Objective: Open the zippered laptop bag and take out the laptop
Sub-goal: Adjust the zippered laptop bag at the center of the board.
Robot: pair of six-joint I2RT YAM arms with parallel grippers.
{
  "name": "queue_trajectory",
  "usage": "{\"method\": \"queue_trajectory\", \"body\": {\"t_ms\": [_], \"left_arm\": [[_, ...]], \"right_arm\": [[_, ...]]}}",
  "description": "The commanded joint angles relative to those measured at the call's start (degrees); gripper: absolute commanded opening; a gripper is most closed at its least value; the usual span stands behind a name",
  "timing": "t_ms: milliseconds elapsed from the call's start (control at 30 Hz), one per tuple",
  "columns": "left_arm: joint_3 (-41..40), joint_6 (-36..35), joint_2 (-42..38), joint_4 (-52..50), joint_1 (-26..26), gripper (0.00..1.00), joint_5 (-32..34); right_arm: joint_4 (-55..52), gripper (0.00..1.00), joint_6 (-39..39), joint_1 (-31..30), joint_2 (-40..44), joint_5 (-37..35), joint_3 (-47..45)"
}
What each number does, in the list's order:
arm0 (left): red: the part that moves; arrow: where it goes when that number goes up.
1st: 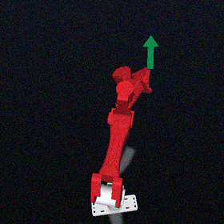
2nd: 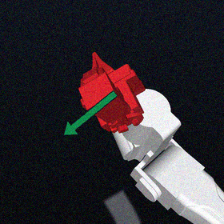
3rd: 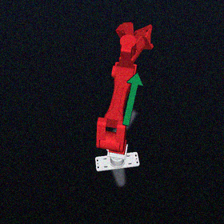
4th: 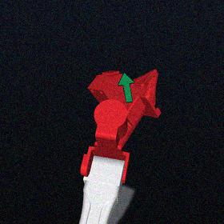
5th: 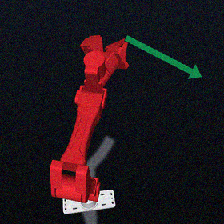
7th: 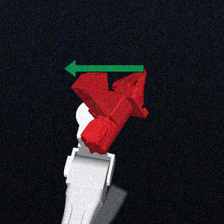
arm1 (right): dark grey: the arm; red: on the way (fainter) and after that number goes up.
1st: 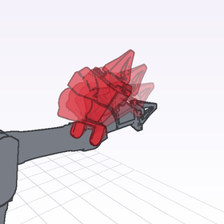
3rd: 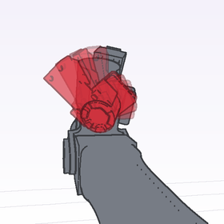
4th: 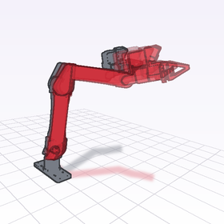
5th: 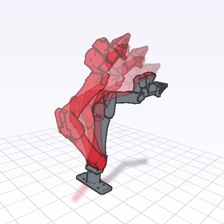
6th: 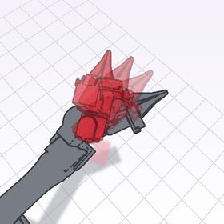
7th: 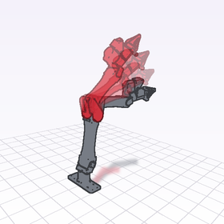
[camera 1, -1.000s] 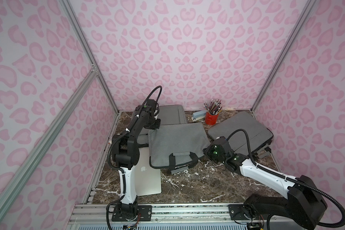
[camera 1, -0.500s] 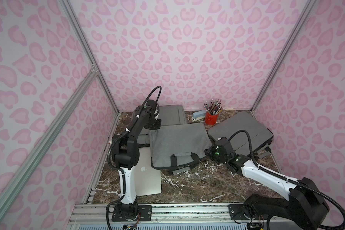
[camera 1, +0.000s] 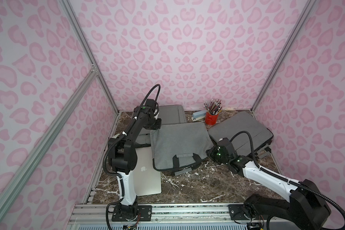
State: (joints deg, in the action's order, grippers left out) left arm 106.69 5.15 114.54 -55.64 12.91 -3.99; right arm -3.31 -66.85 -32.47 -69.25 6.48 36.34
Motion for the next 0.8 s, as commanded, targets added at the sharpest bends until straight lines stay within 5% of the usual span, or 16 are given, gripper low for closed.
{"method": "queue_trajectory", "body": {"t_ms": [0, 400, 700, 733, 767], "left_arm": [[-0.5, 1.4, -1.3, 1.2, 0.7, 0.02, -6.5], [-4.2, 4.8, -5.0, 2.3, 2.6, 0.02, -14.8], [-15.7, 5.1, -10.7, 4.8, 4.1, 0.02, -17.5], [-17.4, 5.4, -11.0, 5.8, 4.3, 0.77, -18.3], [-18.8, 5.7, -11.4, 6.5, 4.5, 0.79, -18.6]], "right_arm": [[4.5, 0.0, 1.0, 0.8, 1.2, 2.6, -0.5], [0.5, 0.0, 3.7, 4.7, 7.3, 3.5, -3.1], [-6.8, 0.0, 8.9, 11.4, 18.6, 3.9, -5.5], [-7.6, 0.0, 9.8, 12.1, 19.3, 4.1, -5.5], [-8.2, 0.0, 10.4, 12.6, 20.2, 4.3, -5.7]]}}
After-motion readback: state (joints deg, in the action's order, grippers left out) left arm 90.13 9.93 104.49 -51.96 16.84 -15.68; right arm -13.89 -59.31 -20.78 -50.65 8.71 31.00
